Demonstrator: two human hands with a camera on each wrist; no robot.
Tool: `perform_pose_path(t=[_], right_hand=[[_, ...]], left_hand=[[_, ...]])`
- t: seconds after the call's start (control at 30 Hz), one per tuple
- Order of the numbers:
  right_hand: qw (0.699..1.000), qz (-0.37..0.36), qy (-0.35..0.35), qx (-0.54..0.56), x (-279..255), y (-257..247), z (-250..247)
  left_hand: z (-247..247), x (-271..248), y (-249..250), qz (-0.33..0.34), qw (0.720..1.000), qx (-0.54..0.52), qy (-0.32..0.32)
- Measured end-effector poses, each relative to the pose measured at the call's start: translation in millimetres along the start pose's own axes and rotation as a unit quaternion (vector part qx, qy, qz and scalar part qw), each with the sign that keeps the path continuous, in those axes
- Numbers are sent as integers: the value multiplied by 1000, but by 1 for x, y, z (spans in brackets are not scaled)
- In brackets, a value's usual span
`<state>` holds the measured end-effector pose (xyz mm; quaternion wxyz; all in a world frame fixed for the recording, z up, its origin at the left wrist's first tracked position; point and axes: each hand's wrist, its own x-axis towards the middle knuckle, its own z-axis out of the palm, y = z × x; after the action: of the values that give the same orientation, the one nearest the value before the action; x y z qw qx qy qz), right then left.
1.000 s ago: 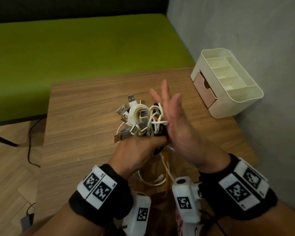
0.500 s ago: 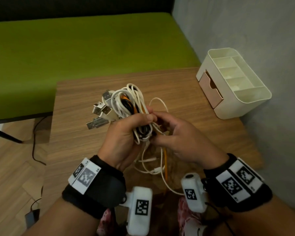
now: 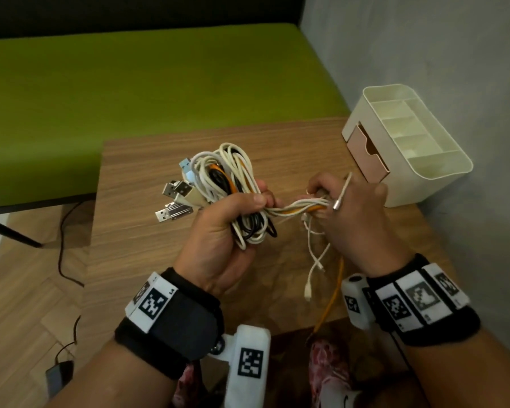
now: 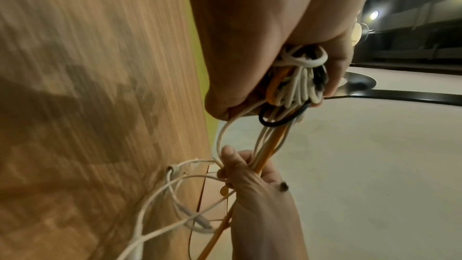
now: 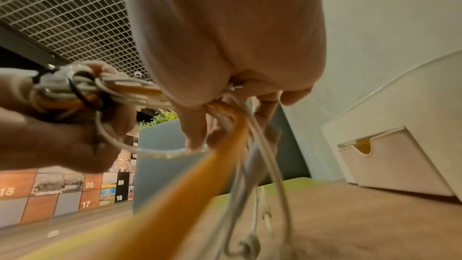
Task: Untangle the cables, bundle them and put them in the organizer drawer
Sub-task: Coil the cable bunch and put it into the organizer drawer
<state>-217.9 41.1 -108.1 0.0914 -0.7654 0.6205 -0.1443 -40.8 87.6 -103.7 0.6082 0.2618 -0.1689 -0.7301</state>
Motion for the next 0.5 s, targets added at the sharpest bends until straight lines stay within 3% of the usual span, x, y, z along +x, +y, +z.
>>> perform_pose_path(t=[0.1,0.23,0.3,0.43,0.5], right_hand=[[988,8,-111,110,-1,3,4],[933,0,-262,246,-8,4,-15],[920,19,-264,290,-9,7,-31],[938,40,-149,310,-7,11,-45],[892,70,-152,420,-9,5,-45]], left_hand=[[-4,7,1,22,998,25,47],[-15,17,9,55,993,36,95],[-19,19,12,65,992,39,98],[-19,19,11,65,993,39,87],[-17,18,8,58,994,45,75]])
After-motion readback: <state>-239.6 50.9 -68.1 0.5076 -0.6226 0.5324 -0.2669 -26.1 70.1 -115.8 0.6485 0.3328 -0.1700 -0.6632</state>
